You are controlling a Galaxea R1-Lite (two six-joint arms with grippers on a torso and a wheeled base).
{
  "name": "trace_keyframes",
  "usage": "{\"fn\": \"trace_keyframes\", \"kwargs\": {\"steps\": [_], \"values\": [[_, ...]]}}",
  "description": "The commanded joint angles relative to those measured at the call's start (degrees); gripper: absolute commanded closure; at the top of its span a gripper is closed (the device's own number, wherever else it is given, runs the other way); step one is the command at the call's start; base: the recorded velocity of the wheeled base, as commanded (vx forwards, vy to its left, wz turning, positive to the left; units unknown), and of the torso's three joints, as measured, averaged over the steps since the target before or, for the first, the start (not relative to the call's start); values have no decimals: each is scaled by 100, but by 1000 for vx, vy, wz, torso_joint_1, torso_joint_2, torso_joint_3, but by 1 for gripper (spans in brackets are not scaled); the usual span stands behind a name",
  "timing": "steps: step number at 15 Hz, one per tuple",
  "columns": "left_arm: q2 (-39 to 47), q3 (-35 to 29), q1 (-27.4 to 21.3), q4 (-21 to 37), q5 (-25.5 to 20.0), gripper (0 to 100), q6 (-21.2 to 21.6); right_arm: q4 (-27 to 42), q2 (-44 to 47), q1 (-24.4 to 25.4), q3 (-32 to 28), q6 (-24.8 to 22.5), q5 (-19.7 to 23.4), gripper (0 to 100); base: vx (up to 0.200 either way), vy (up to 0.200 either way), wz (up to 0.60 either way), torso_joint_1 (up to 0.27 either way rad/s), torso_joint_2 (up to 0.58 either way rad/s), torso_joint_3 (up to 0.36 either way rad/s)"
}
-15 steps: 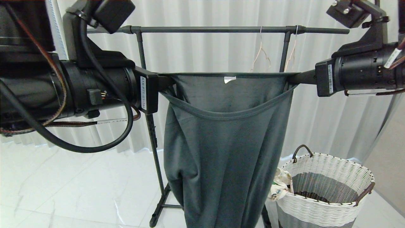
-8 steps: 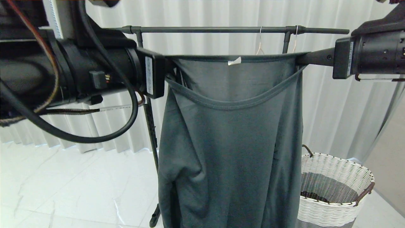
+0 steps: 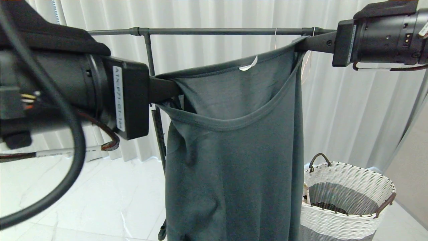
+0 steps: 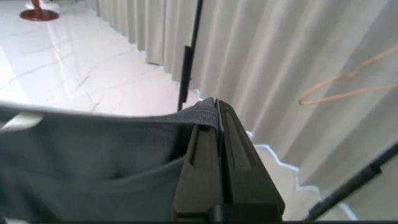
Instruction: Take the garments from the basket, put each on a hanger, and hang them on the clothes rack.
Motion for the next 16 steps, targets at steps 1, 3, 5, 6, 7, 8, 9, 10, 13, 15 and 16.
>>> {"fn": "trace_keyframes", "kwargs": {"steps": [1, 3, 5, 6, 7, 8, 9, 10, 13, 15, 16], "values": [[-195, 9, -472, 18, 56, 100, -70, -76, 150, 151, -1, -11, -12, 100, 0, 0, 0, 0, 0, 0], [-186, 18, -577, 18, 645, 100, -53, -40, 115, 133, 25, -20, -56, 100, 0, 0, 0, 0, 0, 0], [-195, 53, -577, 18, 1084, 100, 88, 127, -96, -262, 122, -20, -267, 100, 0, 0, 0, 0, 0, 0], [-195, 36, -507, 9, 1119, 100, 369, 346, -307, -456, 183, -20, -319, 100, 0, 0, 0, 0, 0, 0], [-142, 1, -287, -52, 1093, 100, 642, 584, -553, -658, 254, -20, -302, 100, 0, 0, 0, 0, 0, 0], [-37, -17, -103, -246, 1075, 100, 835, 874, -852, -711, 315, -20, -267, 100, 0, 0, 0, 0, 0, 0], [86, -26, -50, -518, 1058, 100, 897, 1129, -1098, -711, 385, -20, -205, 100, 0, 0, 0, 0, 0, 0], [227, -26, 29, -843, 1031, 100, 932, 1366, -1344, -711, 447, -28, -82, 100, 0, 0, 0, 0, 0, 0], [851, -202, 161, -1740, 864, 100, 1020, 2218, -2135, -368, 719, -37, 621, 100, 0, 0, 0, 0, 0, 0], [1062, -500, 196, -1740, 530, 100, 1011, 2368, -2364, 309, 930, -28, 639, 100, 0, 0, 0, 0, 0, 0], [1132, -632, 231, -1740, 442, 100, 1020, 2377, -2408, 652, 1053, -28, 621, 100, 0, 0, 0, 0, 0, 0]]}}
